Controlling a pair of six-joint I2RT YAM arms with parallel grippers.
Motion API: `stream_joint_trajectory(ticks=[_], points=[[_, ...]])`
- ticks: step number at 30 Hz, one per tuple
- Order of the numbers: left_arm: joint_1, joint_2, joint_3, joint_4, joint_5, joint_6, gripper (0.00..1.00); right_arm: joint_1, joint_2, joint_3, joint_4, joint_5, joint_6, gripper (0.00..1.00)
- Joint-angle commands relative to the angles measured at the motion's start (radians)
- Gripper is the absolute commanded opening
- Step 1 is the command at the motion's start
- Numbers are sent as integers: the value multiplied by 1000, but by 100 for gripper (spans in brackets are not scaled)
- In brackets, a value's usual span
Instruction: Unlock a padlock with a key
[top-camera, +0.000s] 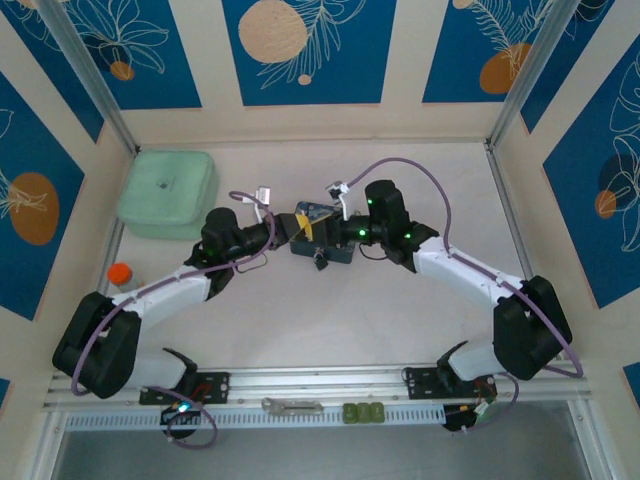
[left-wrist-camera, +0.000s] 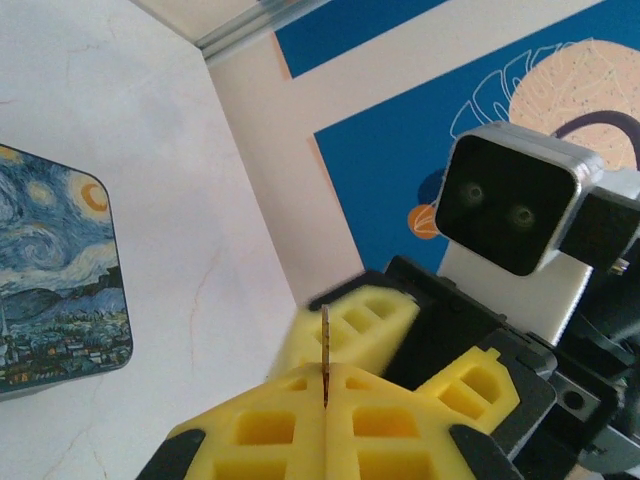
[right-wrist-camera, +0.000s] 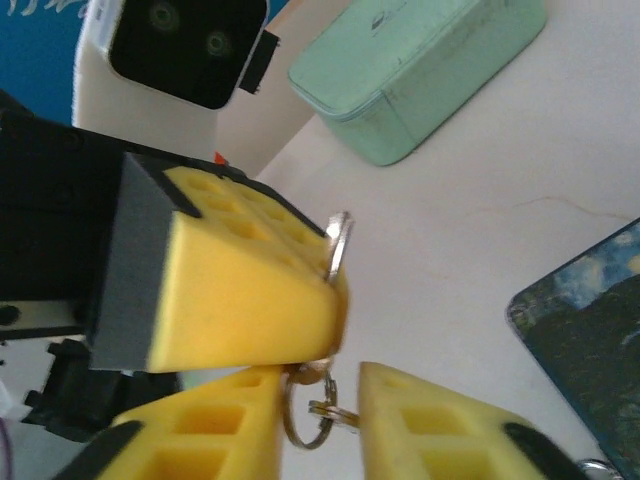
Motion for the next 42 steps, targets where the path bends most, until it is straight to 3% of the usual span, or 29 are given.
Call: stream_joint_trajectory(ticks=[1, 2, 3, 6, 14, 20, 22, 27, 28, 33, 37, 42], points=[[-19, 5, -16, 46, 6, -34, 0, 8, -5, 26, -15, 45, -39, 15], [-21, 13, -21, 65, 3, -46, 1, 11, -5, 30, -17, 48, -48, 10], [-21, 20, -28, 88, 2, -59, 9, 14, -5, 34, -25, 54, -60, 3], [-21, 38, -34, 147, -7, -92, 33, 17, -10, 39, -57, 79, -95, 0], [-20, 88, -17, 189, -20, -97, 51, 9, -29, 47, -122, 49, -149, 0], [-19, 115, -4, 204, -14, -91, 35, 16, -15, 84, -213, 45, -197, 0], [-12, 110, -6, 196, -15, -82, 39, 14, -4, 96, -254, 50, -206, 0], [8, 66, 3, 121, -17, -25, 64, 4, 16, 83, -287, 53, -188, 0], [10, 57, 9, 98, -15, -9, 66, 1, 17, 82, -289, 51, -181, 0], [12, 21, 51, -63, -10, 105, 66, -2, 22, 78, -287, 43, -167, 0], [12, -9, 88, -203, -27, 210, 59, -6, 31, 86, -305, 32, -168, 0], [11, -1, 98, -222, -15, 231, 55, -12, 38, 83, -296, 24, -154, 0]])
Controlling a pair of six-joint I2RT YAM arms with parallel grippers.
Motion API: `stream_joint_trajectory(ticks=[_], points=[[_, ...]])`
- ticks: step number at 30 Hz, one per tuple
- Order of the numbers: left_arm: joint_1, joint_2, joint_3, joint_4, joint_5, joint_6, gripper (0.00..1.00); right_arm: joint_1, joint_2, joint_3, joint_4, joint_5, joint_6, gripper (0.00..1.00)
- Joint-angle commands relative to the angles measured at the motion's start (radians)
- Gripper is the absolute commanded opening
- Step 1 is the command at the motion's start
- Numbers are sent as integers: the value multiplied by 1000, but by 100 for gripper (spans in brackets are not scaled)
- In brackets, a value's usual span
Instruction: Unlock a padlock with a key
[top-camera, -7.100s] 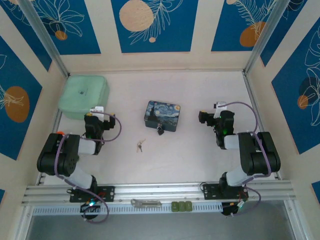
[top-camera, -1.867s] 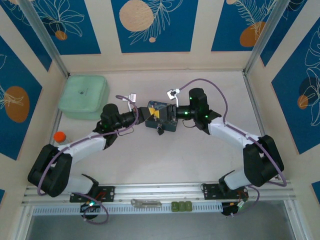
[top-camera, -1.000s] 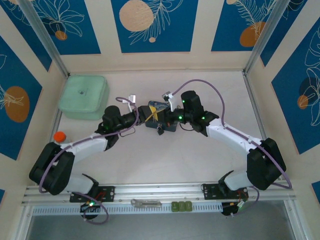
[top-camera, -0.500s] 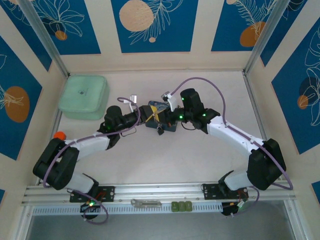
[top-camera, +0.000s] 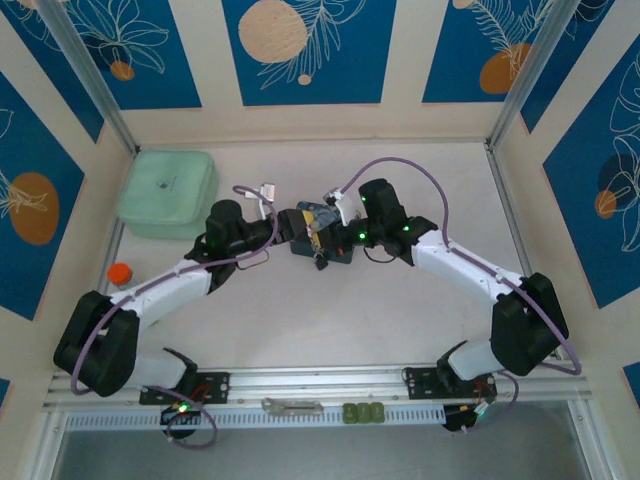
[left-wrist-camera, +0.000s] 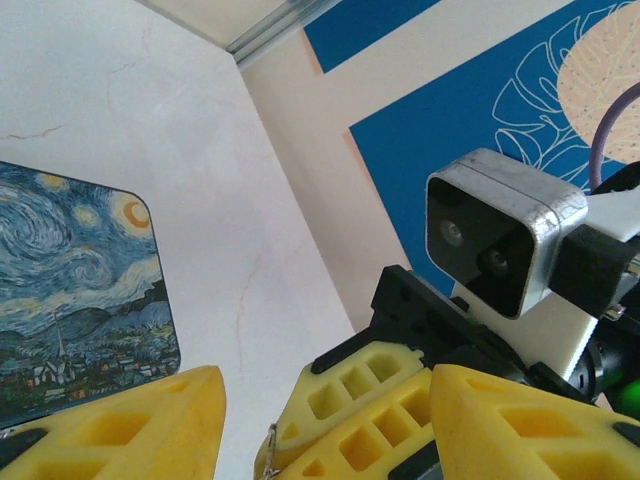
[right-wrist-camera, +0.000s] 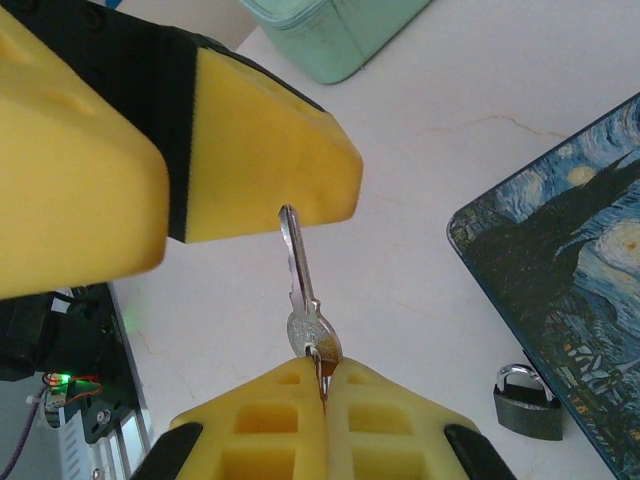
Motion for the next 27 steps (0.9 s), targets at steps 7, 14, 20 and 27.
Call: stream_joint_trajectory(ticks=[7, 14, 20, 27], points=[[6, 7, 46, -87, 10, 77, 43, -7, 16, 16, 0, -51, 33, 0], [4, 19, 51, -69, 2, 71, 35, 5, 21, 14, 2, -62, 33, 0], [-6, 42, 65, -92, 2, 63, 0, 10, 17, 14, 13, -63, 33, 0], [-14, -11, 118, -394, -161, 23, 0, 27, -50, -7, -8, 163, -47, 35]])
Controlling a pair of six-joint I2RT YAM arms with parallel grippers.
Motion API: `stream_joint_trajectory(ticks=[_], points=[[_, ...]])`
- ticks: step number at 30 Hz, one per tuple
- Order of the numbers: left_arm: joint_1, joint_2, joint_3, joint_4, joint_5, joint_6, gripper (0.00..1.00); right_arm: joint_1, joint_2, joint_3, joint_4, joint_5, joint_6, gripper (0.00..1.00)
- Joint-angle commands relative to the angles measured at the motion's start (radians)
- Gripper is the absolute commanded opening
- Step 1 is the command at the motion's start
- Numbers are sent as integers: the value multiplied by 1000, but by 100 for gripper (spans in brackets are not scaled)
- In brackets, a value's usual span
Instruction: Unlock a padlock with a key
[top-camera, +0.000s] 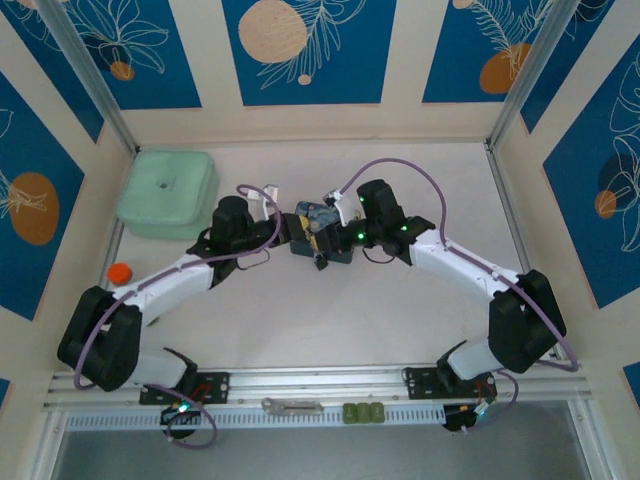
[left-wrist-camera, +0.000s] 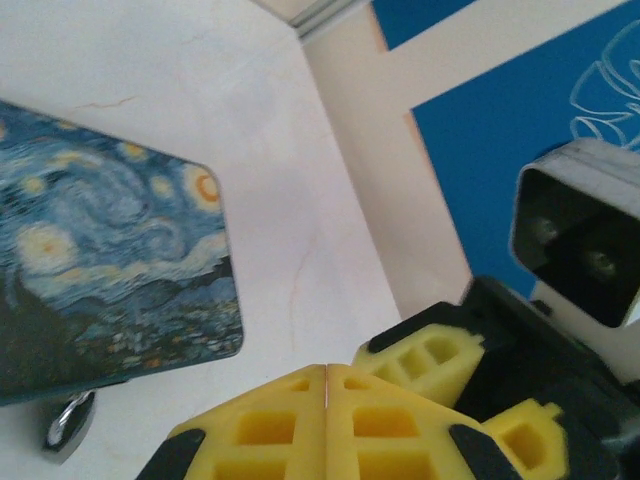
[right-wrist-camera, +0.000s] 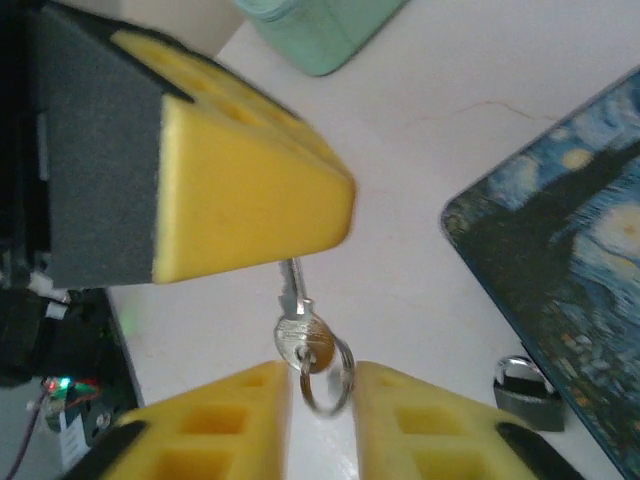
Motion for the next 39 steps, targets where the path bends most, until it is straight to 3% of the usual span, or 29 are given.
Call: stream_joint_trajectory(ticks=[1, 5, 12, 23, 25, 30, 34, 35, 38, 39], points=[[-14, -46, 82, -268, -128, -21, 0, 29, -75, -14, -5, 185, -85, 38], [-27, -46, 137, -416, -172, -63, 0, 104, -85, 8, -1, 321, -196, 43], [-29, -31, 127, -408, -147, -157, 0, 188, -5, 41, 38, 435, -274, 49], [-29, -46, 110, -395, -137, -178, 0, 234, 73, 77, 64, 454, -290, 48], [-29, -49, 103, -388, -135, -184, 0, 232, 77, 79, 67, 457, -285, 41], [-28, -57, 98, -374, -134, -194, 0, 231, 85, 79, 58, 446, -288, 7], [-29, -51, 106, -359, -122, -197, 0, 219, 80, 70, 56, 429, -278, 0], [-29, -50, 106, -350, -114, -199, 5, 214, 75, 67, 58, 413, -271, 0], [-26, -60, 108, -332, -120, -179, 78, 173, 55, 57, 59, 315, -231, 0], [-26, -69, 109, -328, -130, -153, 93, 146, 44, 53, 57, 246, -209, 0]])
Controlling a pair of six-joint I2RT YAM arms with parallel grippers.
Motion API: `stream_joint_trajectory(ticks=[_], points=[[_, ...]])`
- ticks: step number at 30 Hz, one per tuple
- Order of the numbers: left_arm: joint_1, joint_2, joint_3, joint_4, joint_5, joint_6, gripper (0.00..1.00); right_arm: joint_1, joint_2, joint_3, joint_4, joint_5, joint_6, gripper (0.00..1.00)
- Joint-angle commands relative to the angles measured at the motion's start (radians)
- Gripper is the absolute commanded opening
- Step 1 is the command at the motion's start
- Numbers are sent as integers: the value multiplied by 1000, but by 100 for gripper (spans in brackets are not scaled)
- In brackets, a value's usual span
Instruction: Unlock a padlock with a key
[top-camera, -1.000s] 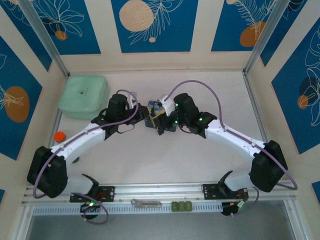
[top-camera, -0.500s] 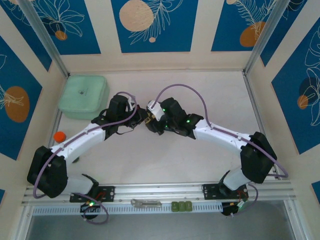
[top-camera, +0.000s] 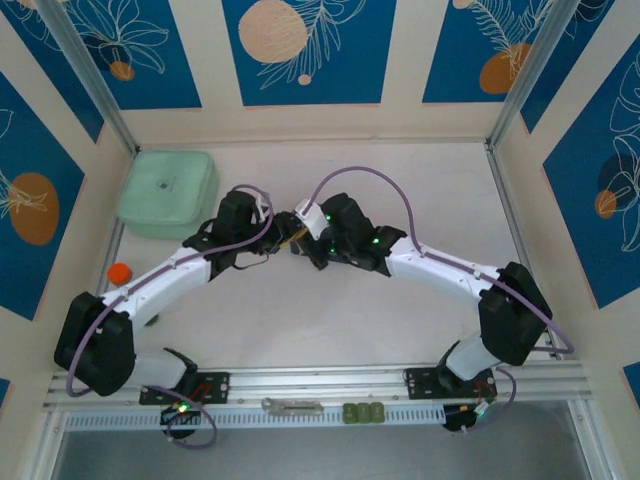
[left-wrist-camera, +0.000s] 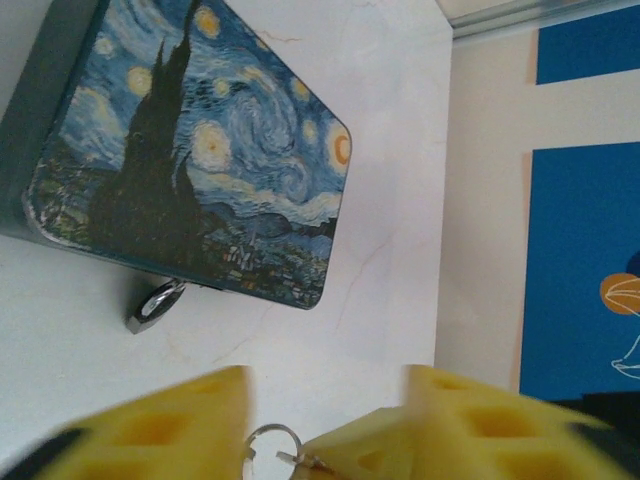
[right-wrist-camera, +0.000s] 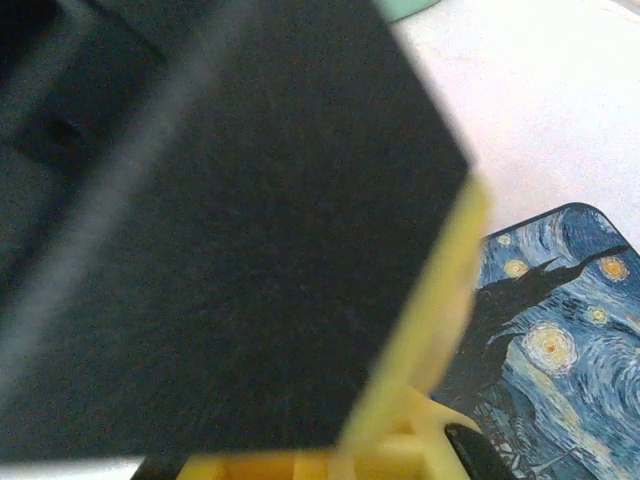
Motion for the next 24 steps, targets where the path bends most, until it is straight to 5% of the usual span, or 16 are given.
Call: stream_joint_trajectory(ticks=[1, 4, 9, 14, 16, 24], points=[[-3, -52, 1, 46, -5, 64, 100, -80, -37, -1, 5, -214, 85, 0], [5, -74, -26, 159, -7, 117, 97, -201, -50, -13, 49, -538, 229, 0], [6, -39, -111, 523, 79, 66, 69, -314, -36, -52, 202, -860, 445, 0], [0, 34, -108, 686, 164, 32, 54, -348, -19, -79, 323, -979, 577, 0], [-4, 47, -102, 705, 179, 33, 54, -345, -14, -81, 327, -988, 586, 0], [-9, 62, -94, 722, 213, 26, 24, -358, -5, -93, 352, -969, 603, 0]])
